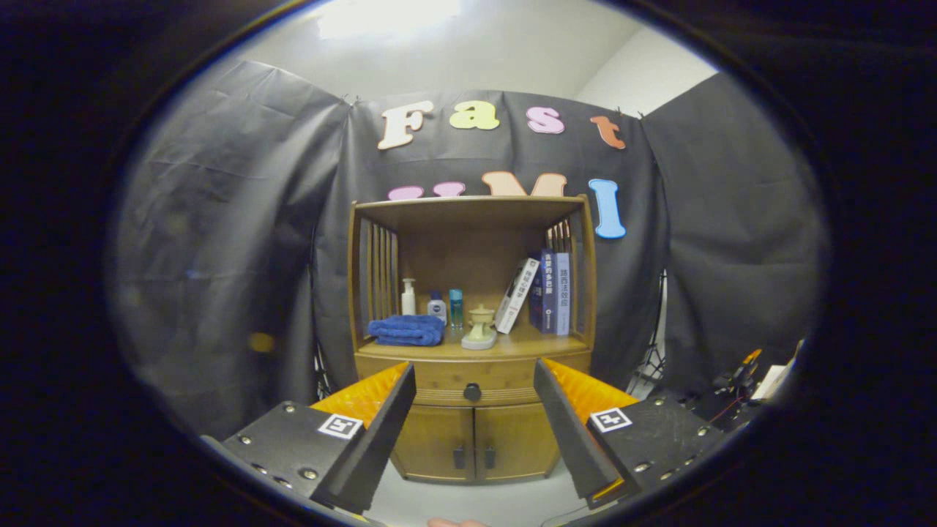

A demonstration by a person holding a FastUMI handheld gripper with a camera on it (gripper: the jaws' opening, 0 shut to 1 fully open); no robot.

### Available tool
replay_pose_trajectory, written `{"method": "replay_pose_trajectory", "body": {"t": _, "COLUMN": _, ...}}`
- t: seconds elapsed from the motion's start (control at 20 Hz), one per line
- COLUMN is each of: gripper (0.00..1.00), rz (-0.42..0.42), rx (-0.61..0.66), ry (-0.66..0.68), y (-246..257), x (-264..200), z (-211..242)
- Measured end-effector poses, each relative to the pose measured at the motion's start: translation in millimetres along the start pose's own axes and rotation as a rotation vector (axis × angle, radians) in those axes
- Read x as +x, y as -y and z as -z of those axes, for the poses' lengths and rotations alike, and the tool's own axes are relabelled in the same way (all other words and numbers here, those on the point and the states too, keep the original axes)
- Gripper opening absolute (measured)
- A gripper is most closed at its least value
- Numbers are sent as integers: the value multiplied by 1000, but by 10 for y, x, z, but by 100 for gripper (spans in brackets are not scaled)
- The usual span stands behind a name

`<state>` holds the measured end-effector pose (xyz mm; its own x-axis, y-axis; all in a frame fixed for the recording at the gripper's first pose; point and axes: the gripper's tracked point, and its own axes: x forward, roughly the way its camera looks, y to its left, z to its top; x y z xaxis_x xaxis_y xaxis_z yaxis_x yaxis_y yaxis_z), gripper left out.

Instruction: Pull open the drawer, take out the items inside it, and place them on the countertop above the cabinet.

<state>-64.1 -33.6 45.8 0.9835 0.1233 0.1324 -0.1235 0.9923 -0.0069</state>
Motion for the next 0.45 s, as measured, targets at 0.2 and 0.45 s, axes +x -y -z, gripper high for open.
{"method": "replay_pose_trajectory", "body": {"t": 0.2, "gripper": 97, "rz": -38, "rx": 20, "ry": 2, "y": 9, "x": 177, "z": -59}}
{"method": "replay_pose_trajectory", "body": {"t": 0.45, "gripper": 97, "rz": -39, "rx": 13, "ry": -10, "y": 117, "x": 213, "z": 111}}
